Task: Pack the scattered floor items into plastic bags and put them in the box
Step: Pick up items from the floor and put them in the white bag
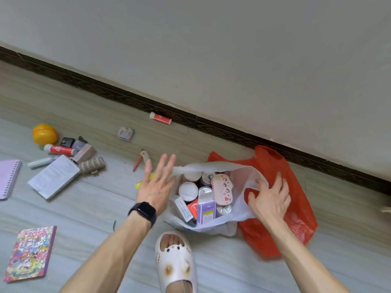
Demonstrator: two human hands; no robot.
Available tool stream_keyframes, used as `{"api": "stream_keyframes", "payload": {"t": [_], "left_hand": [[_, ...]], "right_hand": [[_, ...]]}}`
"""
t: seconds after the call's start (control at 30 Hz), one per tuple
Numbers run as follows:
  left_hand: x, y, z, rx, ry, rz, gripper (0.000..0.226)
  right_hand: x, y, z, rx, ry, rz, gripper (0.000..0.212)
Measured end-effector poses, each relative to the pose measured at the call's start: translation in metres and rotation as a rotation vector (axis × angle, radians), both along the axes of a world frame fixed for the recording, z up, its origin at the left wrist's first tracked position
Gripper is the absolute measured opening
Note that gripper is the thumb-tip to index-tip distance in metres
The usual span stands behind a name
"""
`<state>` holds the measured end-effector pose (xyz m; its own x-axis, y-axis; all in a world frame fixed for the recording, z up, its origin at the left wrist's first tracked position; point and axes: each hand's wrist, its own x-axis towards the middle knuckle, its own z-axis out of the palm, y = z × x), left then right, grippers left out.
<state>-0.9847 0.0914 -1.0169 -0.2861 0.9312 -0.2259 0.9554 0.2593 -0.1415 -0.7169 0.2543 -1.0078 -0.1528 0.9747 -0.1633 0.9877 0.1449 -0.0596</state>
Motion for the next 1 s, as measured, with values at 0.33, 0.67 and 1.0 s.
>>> {"api": "stream_keyframes", "payload": {"t": [0.33,0.67,1.0], "left_hand": [[-0.014,0.022,0.086,0.152,-0.354,0.264,0.072],[0.014,-0.013,0.121,0.092,-0.446,0.268,0.068],[0.038,0.017,0.095,-0.001,0.158,-0.459,0.049]], "right_hand": [[-0.022,0.009,0.087,-0.249,0.819,-0.320,0.063],[-0.008,-0.033,0.115,-0.189,0.539,-0.011,0.044],[-0.018,-0.035,0.083,0.446,0.154,0.791,0.029]]}}
